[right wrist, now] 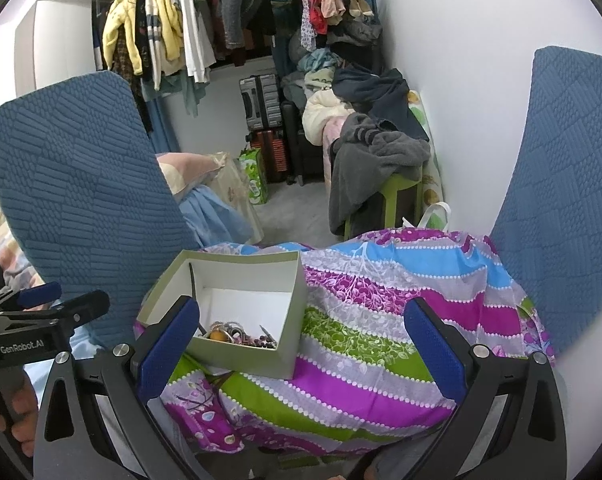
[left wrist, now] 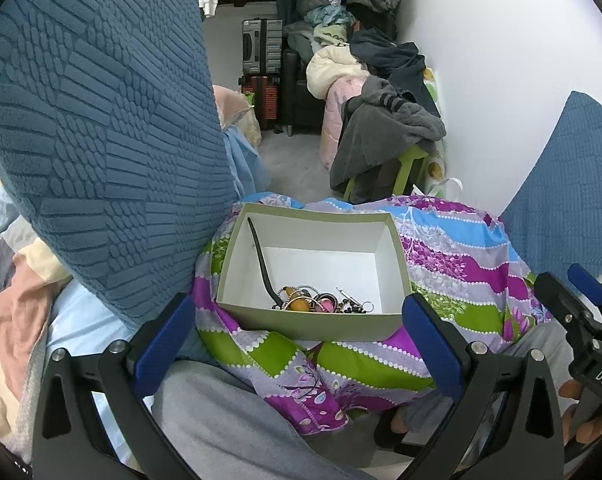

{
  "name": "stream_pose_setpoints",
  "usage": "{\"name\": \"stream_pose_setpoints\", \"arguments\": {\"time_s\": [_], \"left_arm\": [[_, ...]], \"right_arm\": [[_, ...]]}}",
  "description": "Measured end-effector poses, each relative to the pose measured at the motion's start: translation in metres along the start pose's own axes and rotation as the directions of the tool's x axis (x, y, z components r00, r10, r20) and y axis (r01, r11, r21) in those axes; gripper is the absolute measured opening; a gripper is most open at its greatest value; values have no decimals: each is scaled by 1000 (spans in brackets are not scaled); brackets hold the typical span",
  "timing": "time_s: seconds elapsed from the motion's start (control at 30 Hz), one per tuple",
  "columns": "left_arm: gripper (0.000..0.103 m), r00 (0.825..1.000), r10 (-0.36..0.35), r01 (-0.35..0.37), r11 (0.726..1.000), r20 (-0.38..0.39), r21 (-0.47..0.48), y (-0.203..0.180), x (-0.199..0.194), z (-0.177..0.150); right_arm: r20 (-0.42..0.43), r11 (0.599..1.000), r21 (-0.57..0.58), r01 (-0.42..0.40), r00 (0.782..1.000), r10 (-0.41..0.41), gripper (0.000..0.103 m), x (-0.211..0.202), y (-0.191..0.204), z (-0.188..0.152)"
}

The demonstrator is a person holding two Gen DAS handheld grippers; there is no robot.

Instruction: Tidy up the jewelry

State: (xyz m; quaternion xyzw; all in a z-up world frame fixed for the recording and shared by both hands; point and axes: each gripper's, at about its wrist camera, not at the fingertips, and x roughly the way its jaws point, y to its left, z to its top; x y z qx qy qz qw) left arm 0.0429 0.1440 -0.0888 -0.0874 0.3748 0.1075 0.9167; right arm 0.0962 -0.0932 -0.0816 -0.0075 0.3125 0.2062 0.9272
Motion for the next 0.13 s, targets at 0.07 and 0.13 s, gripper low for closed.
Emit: {"name": "stream_pose_setpoints", "arguments": {"time_s": [0.07,0.13], "left_arm": [[103,1000,-3,3,1000,-3,0,-1,1,-1],[103,1000,-1,1,1000,-2,4,-1,1,-1]], "right_arm": [[5,1000,-2,8,1000,-8,103,-1,-1,1],[4,1000,-2,8,1000,-8,103,-1,-2,1]]}}
